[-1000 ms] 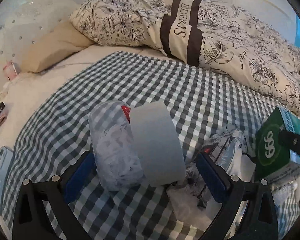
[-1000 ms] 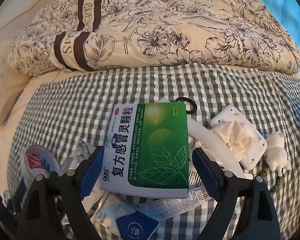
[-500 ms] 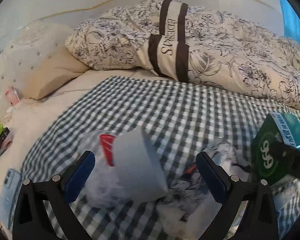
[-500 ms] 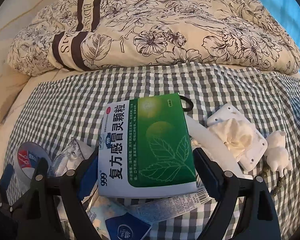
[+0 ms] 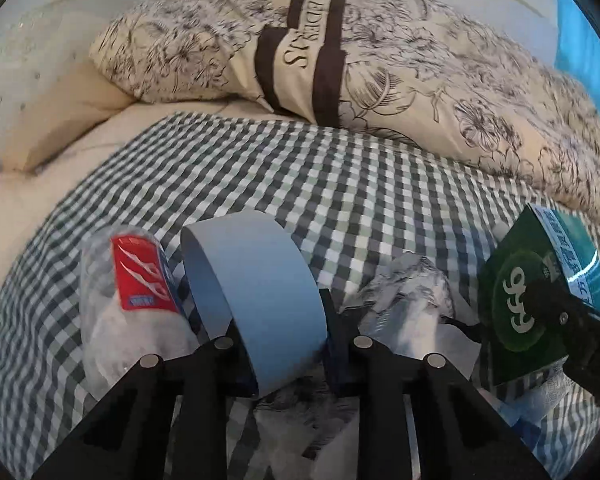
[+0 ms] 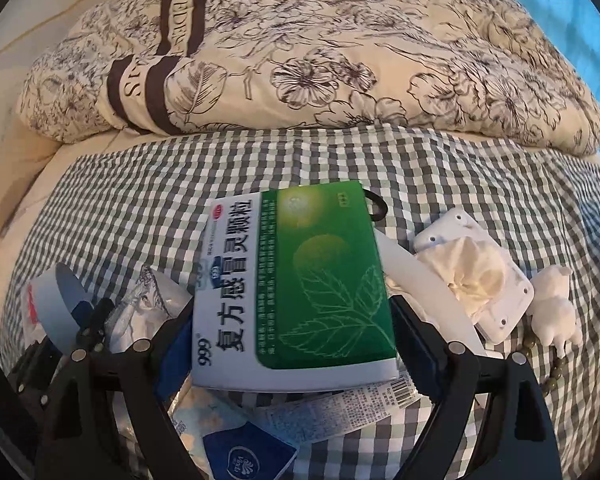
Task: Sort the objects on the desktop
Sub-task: 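Grasp the green medicine box with the right gripper while the left grasps the tape roll, then carry the medicine box and tape roll over the cardboard box with both grippers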
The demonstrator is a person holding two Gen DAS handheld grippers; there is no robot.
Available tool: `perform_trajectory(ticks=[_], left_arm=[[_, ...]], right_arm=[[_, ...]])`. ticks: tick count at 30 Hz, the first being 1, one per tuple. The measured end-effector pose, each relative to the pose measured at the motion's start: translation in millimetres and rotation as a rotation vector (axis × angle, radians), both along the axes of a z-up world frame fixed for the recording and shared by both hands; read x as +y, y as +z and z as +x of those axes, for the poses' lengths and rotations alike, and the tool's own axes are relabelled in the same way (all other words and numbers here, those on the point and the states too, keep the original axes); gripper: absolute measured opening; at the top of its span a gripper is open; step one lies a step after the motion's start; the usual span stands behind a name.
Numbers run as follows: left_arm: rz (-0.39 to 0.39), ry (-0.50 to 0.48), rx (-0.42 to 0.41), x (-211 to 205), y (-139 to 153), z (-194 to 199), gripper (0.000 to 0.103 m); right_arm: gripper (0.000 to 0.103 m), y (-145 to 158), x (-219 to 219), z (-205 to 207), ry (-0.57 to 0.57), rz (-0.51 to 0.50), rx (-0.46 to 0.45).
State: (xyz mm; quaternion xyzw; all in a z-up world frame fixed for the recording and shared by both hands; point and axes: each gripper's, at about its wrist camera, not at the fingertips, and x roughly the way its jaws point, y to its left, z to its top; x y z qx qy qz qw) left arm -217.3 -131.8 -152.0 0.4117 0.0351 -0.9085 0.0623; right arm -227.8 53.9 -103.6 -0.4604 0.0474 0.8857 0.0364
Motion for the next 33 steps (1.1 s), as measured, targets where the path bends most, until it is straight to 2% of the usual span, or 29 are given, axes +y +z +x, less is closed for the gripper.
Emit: perform_trajectory(ticks=[6,7,10,17,24,27,33], left_arm=[[0.004,0.01,0.008,0.2,1.2,0.9,0.024],[0.01,0.009,0.01,-0.9,1.3,1.5,0.024],[0.035,0.017,0.03,-6.7,5.9,4.1,0.023],[0.077,0.018,0.08,-15.9,29.3,18.6,0.023],[0.091,-0.023,0.145,-6.7,69.0,65.2,0.021],[0.122,-0.037,0.128,4.2,79.9,85.8,0.013],[0.129,-0.052,0.123,28.6,99.9,123.4,0.013]], right_arm=[[0.087,1.7,-13.1,-7.6,0.015,0.08,-0.004],[0.08,-0.7,-14.1,-9.3,0.012,0.097,-0.014],[0.077,-2.7,-14.0,-7.5,0.015,0.119,-0.032],[0.077,27.1,-4.4,17.1,0.052,0.06,0.009],[0.077,56.7,15.9,49.9,0.068,0.01,0.031],[0.077,62.6,26.5,67.8,0.08,-0.026,0.022],[0.077,82.1,54.9,112.4,0.113,-0.046,0.033]])
